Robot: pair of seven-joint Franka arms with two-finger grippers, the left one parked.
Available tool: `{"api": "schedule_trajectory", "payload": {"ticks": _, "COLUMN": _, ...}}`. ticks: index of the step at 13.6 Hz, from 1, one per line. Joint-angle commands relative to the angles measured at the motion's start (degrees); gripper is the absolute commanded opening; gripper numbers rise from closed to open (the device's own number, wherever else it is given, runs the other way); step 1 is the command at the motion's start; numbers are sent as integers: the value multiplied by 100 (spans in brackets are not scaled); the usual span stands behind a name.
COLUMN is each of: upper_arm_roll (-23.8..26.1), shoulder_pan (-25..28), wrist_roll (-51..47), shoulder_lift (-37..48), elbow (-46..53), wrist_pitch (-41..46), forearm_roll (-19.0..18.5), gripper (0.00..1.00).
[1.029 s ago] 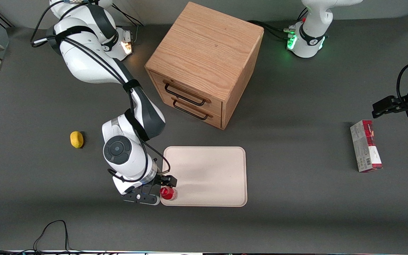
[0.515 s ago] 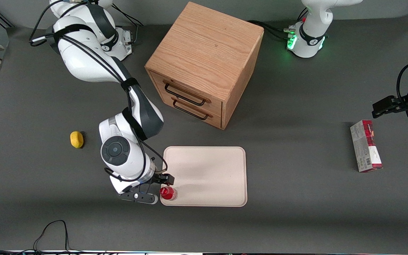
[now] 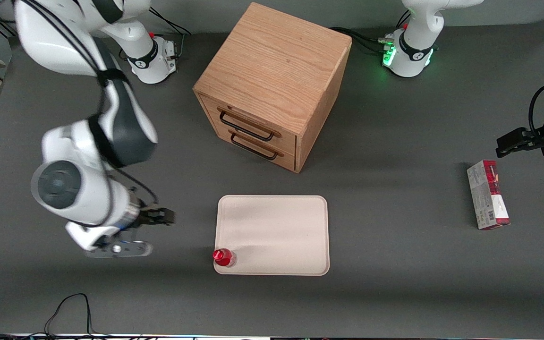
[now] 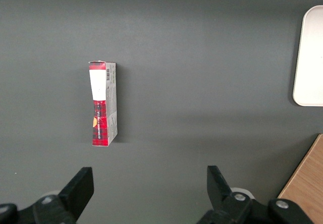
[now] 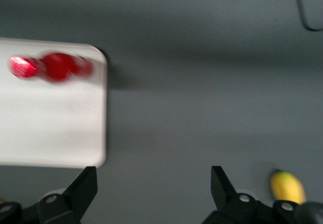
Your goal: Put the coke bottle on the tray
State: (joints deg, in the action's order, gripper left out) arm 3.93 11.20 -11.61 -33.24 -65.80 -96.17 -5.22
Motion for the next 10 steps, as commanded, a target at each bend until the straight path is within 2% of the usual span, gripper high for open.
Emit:
{"api": "schedule_trajectory", "payload": {"ticks": 1, "upper_arm_roll": 29, "shoulder_pan": -520, "wrist_roll": 938, "shoulder_lift": 1746, "elbow": -2230, "wrist_pitch": -419, "forearm_roll": 109, "gripper": 100}}
{"api": "schedule_trajectory", "payload": {"ticks": 3, "upper_arm_roll": 3, "shoulder_pan": -785, "wrist_roll": 1518, "shoulder_lift": 2652, "elbow": -3093, "wrist_pitch": -481, "forearm_roll": 127, "gripper": 100}}
{"api": "schedule_trajectory", "payload": {"ticks": 5, "upper_arm_roll": -268, "shoulder_pan": -777, "wrist_roll": 2117, "shoulder_lift": 3138, "elbow": -3359, "wrist_pitch": -368, "forearm_roll": 136, "gripper": 100}}
{"api": "schedule_trajectory", "payload": {"ticks": 6, "upper_arm_roll": -322, "shoulder_pan": -768, "wrist_roll": 2075, "shoulder_lift": 3191, "elbow": -3334, "wrist_pitch": -306, "forearm_roll": 284, "gripper": 100}}
{"api": "schedule_trajectory", "payload": {"ticks": 7, "upper_arm_roll": -401, "shoulder_pan": -759, "wrist_roll": 2023, "shoulder_lift": 3244, "elbow": -3325, "wrist_pitch": -306, "forearm_roll": 633, "gripper": 100}}
{"api": "schedule_trajectory", "payload": {"ticks": 8, "upper_arm_roll": -497, "shoulder_pan": -759, "wrist_roll": 2014, "shoulder_lift": 3323, "elbow": -3334, "wrist_pitch": -288, "forearm_roll": 811, "gripper": 100}}
{"api": "schedule_trajectory", "payload": {"ticks": 9, "upper_arm_roll": -577, "shoulder_pan": -655, "wrist_roll": 2040, "shoulder_lift": 3333, "elbow": -3334, "wrist_pitch": -236, "forearm_roll": 821, "gripper": 100}}
{"api": "schedule_trajectory", "payload": {"ticks": 10, "upper_arm_roll": -960, "shoulder_pan": -184, "wrist_roll": 2040, "shoulder_lift": 3324, "elbow": -3325, "wrist_pitch": -235, "forearm_roll": 821, "gripper": 100}}
